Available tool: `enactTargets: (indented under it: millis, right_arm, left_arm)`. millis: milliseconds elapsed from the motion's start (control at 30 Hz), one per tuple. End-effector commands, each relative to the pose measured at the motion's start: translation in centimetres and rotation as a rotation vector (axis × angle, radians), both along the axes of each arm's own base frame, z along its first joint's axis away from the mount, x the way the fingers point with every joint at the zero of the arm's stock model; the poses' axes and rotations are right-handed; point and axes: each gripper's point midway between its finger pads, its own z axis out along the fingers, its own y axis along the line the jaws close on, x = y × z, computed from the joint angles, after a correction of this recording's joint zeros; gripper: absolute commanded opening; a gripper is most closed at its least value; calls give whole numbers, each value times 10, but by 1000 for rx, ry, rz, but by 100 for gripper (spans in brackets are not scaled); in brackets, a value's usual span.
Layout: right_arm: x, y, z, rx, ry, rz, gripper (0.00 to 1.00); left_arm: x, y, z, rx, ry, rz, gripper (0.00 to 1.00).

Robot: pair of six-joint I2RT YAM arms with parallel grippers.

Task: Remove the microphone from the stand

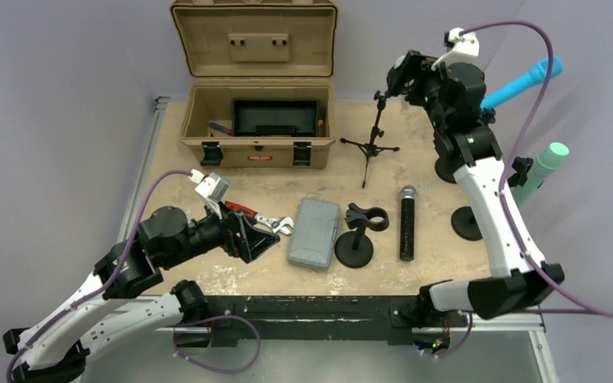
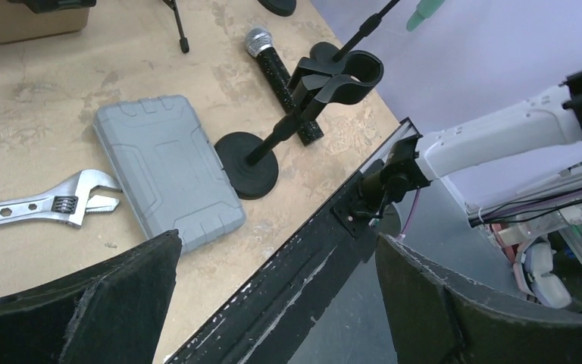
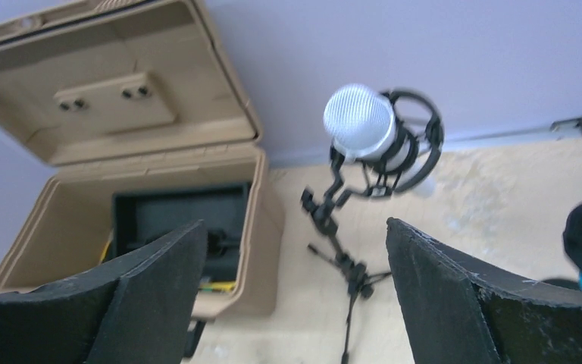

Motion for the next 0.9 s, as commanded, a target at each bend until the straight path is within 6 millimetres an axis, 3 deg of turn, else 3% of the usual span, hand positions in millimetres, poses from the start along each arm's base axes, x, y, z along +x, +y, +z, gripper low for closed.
enactTargets:
  millis: [0, 167, 400, 700, 867]
  right_arm:
    - [32, -20, 33, -84, -105, -129, 89]
    - [62, -25, 21, -155, -98, -178, 88]
    - [92, -24, -8, -201, -12, -209, 74]
    - [105, -17, -35, -215, 45, -186, 52]
    - [109, -22, -43, -261, 64, -209, 47]
  left_arm:
    - [-13, 17, 3, -20, -38, -12, 96]
    - [-26, 40, 0, -31, -37, 10, 97]
    - [-42, 56, 13, -102, -55, 0, 98]
    - [-41, 62, 10, -79, -68, 17, 97]
    - [-38, 56, 12, -74, -63, 8, 98]
